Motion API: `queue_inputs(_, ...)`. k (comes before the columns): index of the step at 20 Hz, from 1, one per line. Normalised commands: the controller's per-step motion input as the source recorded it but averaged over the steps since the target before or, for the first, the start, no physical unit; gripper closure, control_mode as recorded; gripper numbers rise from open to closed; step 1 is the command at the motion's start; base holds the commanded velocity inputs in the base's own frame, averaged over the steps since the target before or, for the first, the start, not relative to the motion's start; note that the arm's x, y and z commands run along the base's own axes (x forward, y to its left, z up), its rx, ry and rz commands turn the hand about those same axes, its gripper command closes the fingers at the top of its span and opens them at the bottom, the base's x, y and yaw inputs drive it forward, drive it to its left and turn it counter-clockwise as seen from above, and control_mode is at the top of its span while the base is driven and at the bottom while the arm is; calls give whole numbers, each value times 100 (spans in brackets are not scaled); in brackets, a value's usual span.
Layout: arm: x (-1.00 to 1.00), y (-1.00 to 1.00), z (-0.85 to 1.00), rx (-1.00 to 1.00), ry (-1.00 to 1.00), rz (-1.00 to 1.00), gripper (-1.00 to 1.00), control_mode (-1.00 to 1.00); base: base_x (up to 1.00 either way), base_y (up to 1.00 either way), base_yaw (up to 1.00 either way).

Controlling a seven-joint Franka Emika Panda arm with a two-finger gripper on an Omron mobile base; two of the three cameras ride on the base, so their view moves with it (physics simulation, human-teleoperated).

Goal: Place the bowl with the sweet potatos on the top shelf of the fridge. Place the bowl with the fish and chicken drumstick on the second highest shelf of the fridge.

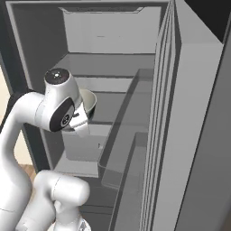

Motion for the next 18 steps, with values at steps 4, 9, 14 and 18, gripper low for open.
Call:
queue_inputs(4, -49, -4, 78, 0, -22, -5, 100, -100, 0, 0, 0)
queue_inputs(9, 22, 0, 82, 2, -23, -20, 100, -100, 0, 0, 0)
queue_inputs(14, 41, -14, 58, 10, -18, -11, 100, -100, 0, 0, 0)
queue_inputs(18, 57, -17, 32, 19, -14, -3, 100, -100, 0, 0, 0)
